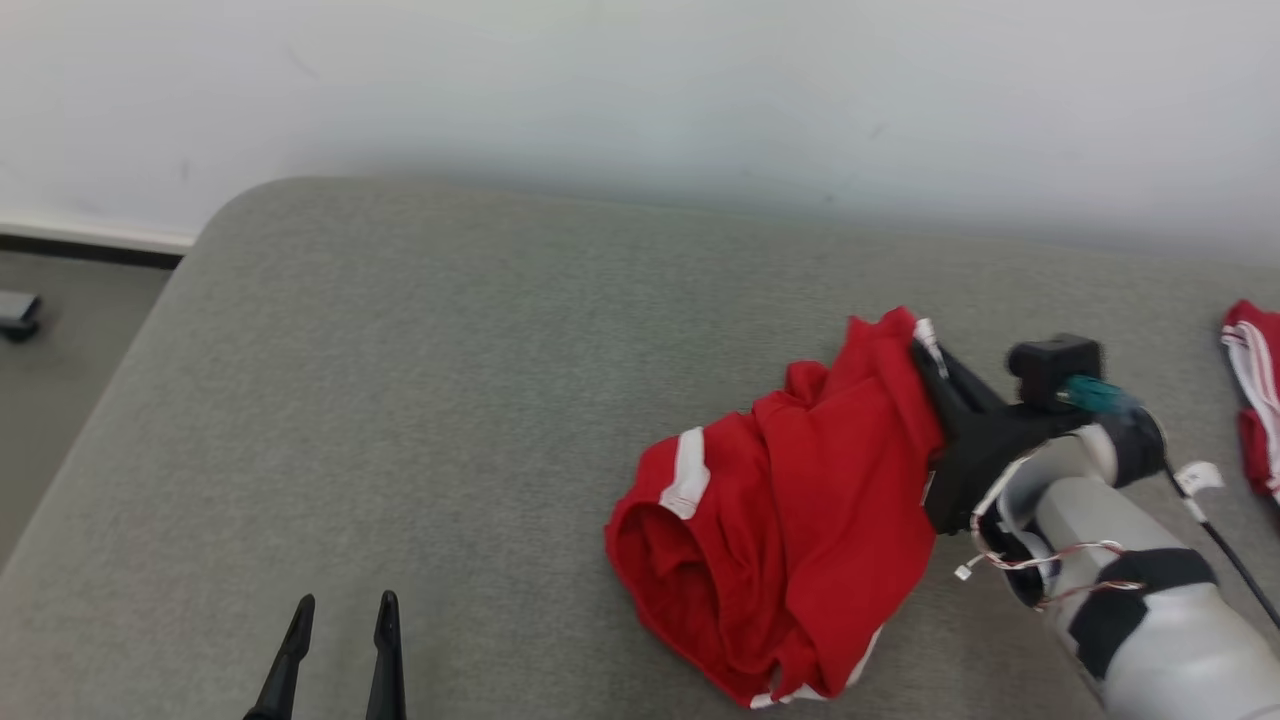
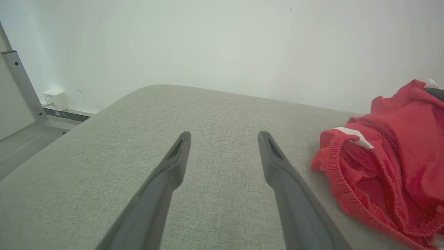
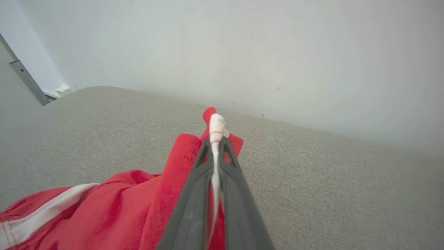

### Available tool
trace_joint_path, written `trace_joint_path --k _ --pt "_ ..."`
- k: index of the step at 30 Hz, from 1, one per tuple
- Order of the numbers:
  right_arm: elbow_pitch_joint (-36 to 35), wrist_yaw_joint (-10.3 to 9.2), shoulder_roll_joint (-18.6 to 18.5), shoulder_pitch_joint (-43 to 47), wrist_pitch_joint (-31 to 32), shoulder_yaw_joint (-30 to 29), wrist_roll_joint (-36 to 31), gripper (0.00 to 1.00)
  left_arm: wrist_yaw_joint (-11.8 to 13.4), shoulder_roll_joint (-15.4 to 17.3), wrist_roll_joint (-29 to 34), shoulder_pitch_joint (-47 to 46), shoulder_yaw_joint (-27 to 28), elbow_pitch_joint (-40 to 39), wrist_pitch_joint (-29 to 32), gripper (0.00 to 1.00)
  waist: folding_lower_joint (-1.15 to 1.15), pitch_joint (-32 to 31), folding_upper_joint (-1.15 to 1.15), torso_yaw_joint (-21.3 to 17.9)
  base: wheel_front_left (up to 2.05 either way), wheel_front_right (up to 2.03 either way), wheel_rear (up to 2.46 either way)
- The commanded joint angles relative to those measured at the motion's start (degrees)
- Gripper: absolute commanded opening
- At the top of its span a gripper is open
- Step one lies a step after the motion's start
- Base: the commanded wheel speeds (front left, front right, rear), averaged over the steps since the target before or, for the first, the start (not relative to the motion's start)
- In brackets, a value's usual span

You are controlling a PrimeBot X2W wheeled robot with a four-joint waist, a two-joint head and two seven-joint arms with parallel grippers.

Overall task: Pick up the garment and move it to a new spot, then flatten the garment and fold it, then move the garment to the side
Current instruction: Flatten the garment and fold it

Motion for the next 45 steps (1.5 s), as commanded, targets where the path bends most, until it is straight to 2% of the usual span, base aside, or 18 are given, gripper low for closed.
trace_joint_path --k 1,7,8,10,14,16,17,18,25,31,34,40,45 --pt "-3.09 0.0 -1.56 2.29 -0.34 -2.34 0.67 0.0 0.13 -0.09 -0.18 0.93 0.02 -0.13 -0.16 1.0 0.0 -1.45 0.0 -4.34 0.0 0.0 0.0" --pt "-13.46 0.0 -5.13 13.05 -0.37 -12.81 1.6 0.0 0.43 -0.09 -1.08 1.32 -1.26 -0.41 -0.16 1.0 0.0 -1.67 0.0 -7.96 0.0 0.0 0.0" --pt "-13.46 0.0 -5.13 13.05 -0.37 -12.81 1.6 0.0 0.43 -0.09 -1.08 1.32 -1.26 -0.41 -0.16 1.0 0.0 -1.67 0.0 -7.96 0.0 0.0 0.0" --pt "-15.59 0.0 -5.86 17.27 -0.38 -16.99 1.03 0.0 0.29 -0.12 -0.85 1.2 -1.91 -0.28 -0.16 1.0 0.0 -1.68 0.0 -8.5 0.0 0.0 0.0" --pt "-19.85 0.0 -3.55 26.23 -0.38 -27.43 1.03 0.0 0.23 -0.06 -0.66 1.18 -2.65 0.12 -0.16 1.0 0.0 -2.04 0.0 -8.99 0.0 0.0 0.0" --pt "-21.16 0.0 -1.98 30.43 -0.38 -30.57 -0.86 0.0 0.28 -0.1 -0.9 1.46 -3.03 0.17 -0.16 1.0 0.0 -2.13 0.0 -9.3 0.0 0.0 0.0" --pt "-22.12 0.0 -1.22 31.75 -0.39 -31.75 -2.04 0.42 0.28 -0.1 -0.86 1.62 -3.14 0.22 -0.16 1.0 0.0 -2.17 0.0 -9.66 0.0 0.0 0.0" --pt "-22.81 0.0 -0.74 32.83 -0.39 -32.88 -3.51 1.0 0.25 -0.09 -0.77 1.64 -3.23 0.29 -0.16 1.0 0.0 -2.21 0.0 -9.95 0.0 0.0 0.0" --pt "-34.17 0.0 3.26 37.93 -0.31 -40.76 -15.6 1.0 0.09 -0.09 0.51 2.22 -1.86 0.26 -0.16 1.0 0.0 -3.5 0.0 -13.08 0.0 0.0 0.0" --pt "-45.75 0.0 5.13 42.91 -0.3 -41.35 -20.04 1.0 -0.16 -0.11 1.33 2.28 -0.66 -0.16 -0.16 1.0 0.0 -4.07 0.0 -14.92 0.0 0.0 0.0" --pt "-50.48 0.0 5.27 46.06 -0.31 -39.86 -21.5 1.0 -0.28 -0.09 1.56 2.53 -0.24 -0.34 -0.16 1.0 0.0 -4.21 0.0 -15.32 0.0 0.0 0.0" --pt "-53.9 0.0 7.32 50.47 -0.3 -37.51 -23.19 1.0 -0.5 -0.1 1.18 2.27 -0.94 0.14 -0.16 1.0 0.0 -3.67 0.0 -16.02 0.0 0.0 0.0" --pt "-53.55 0.0 8.04 49.19 -0.3 -36.21 -23.45 1.0 -0.44 -0.05 0.31 -2.23 -7.22 1.99 -0.16 1.0 0.0 -2.44 0.0 -17.21 0.0 0.0 0.0"
